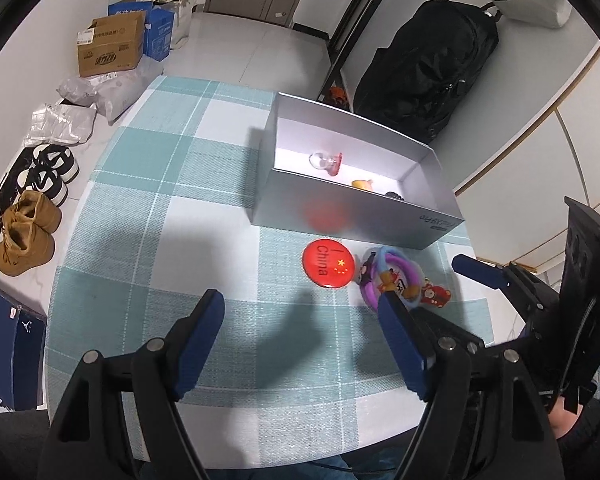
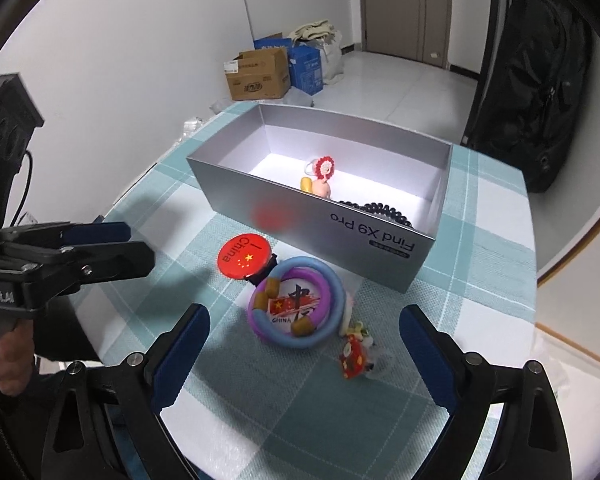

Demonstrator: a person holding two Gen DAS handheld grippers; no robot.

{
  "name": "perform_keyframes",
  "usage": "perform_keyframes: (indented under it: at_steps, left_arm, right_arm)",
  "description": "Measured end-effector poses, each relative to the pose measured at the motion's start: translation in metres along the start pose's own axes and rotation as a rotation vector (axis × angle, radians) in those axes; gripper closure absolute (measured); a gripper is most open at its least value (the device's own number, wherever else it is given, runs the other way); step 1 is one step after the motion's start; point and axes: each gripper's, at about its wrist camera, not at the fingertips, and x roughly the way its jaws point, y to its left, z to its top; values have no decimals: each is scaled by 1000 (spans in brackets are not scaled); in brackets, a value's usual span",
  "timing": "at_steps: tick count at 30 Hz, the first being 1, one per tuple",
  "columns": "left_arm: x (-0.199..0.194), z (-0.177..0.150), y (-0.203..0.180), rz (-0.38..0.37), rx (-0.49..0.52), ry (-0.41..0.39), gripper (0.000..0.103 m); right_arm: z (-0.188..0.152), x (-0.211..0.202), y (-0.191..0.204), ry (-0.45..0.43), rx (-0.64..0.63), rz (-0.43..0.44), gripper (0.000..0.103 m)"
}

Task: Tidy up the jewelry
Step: 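Lift both open tools out of the silver box, then grasp the blue ring toy by its rim with the right tool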

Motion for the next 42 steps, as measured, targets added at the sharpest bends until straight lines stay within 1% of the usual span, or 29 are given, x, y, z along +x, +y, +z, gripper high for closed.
perform_keyframes:
  at_steps: [5,12,15,17,19,28,32,36,42]
  left_arm:
    - [2,0,3,1,1,13,28]
    - [2,2,8,-19,-26,25,28]
    - [1,3,10,-24,-35,26,28]
    - [1,3,11,-26,-40,27,28]
    - [2,3,12,-29,-48,32,28]
    - [3,4,14,-37,-62,41,28]
    - [4,4,13,-38,-59,47,28]
    - [7,4,14,-34,-58,56,28]
    - [8,4,12,-29,-55,59,28]
  right_arm:
    - [4,9,-4,23,21,11,20]
    - [3,23,-3,63,8,10,22]
    - [3,24,-5,72,28,21,26]
    - [3,26,-8,82,41,29,33]
    - [4,28,-11,90,52,38,36]
    - [5,29,-10,96,36,37,38]
    - [6,26,-12,74,38,51,43]
    - [4,23,-17,81,52,49,43]
    - [6,14,-18,50,66,60,43]
